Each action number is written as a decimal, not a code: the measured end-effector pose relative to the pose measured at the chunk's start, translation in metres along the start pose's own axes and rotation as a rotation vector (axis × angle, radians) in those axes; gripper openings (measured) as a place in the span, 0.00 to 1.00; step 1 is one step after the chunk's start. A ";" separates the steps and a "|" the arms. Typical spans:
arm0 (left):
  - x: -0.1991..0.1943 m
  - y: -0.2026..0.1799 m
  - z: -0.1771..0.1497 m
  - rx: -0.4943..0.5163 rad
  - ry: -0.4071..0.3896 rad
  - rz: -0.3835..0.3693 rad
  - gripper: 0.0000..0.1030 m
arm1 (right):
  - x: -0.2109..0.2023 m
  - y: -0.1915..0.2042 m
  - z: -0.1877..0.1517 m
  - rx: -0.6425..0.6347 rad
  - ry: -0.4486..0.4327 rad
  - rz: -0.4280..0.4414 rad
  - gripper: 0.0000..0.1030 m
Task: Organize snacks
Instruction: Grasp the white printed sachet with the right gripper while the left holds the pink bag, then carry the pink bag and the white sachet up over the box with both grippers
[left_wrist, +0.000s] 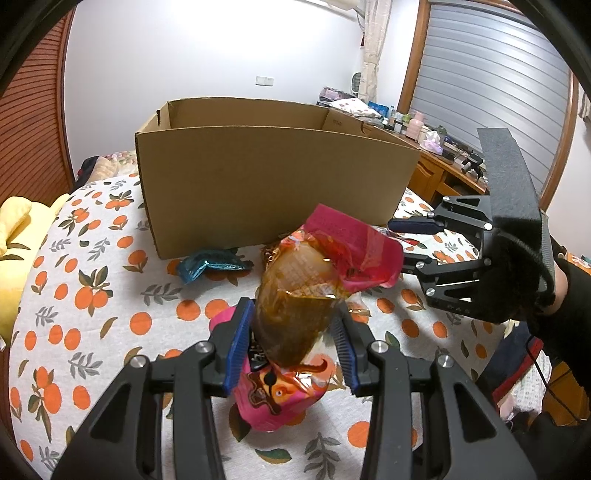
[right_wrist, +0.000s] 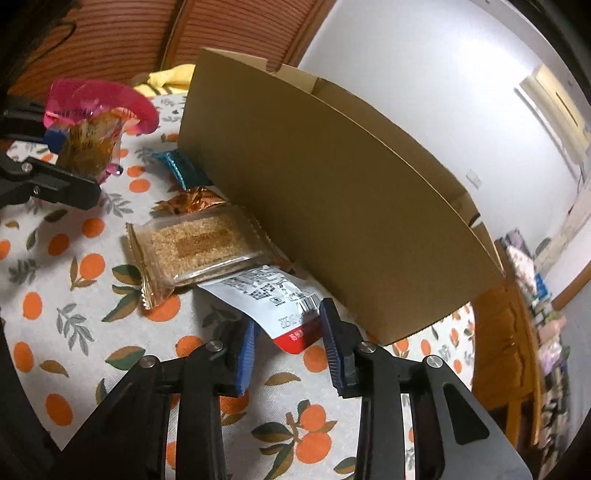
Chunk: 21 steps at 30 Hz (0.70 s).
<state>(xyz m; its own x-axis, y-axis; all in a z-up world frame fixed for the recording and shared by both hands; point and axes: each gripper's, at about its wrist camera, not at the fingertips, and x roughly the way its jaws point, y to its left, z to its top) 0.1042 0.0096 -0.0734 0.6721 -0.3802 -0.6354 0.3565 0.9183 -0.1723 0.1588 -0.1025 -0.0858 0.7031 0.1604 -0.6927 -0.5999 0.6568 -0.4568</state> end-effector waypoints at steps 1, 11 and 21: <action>0.000 0.000 0.000 0.001 0.000 0.000 0.40 | 0.000 0.001 0.000 -0.005 0.000 -0.001 0.35; 0.000 0.003 0.001 -0.005 0.000 0.002 0.40 | -0.006 0.005 0.006 -0.028 -0.023 0.055 0.07; 0.000 0.004 0.001 -0.009 0.000 0.004 0.40 | -0.015 -0.011 -0.001 0.073 -0.020 0.155 0.02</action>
<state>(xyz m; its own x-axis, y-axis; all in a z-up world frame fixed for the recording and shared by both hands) 0.1058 0.0131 -0.0734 0.6737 -0.3763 -0.6360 0.3480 0.9208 -0.1762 0.1541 -0.1128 -0.0710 0.6125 0.2781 -0.7399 -0.6726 0.6751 -0.3030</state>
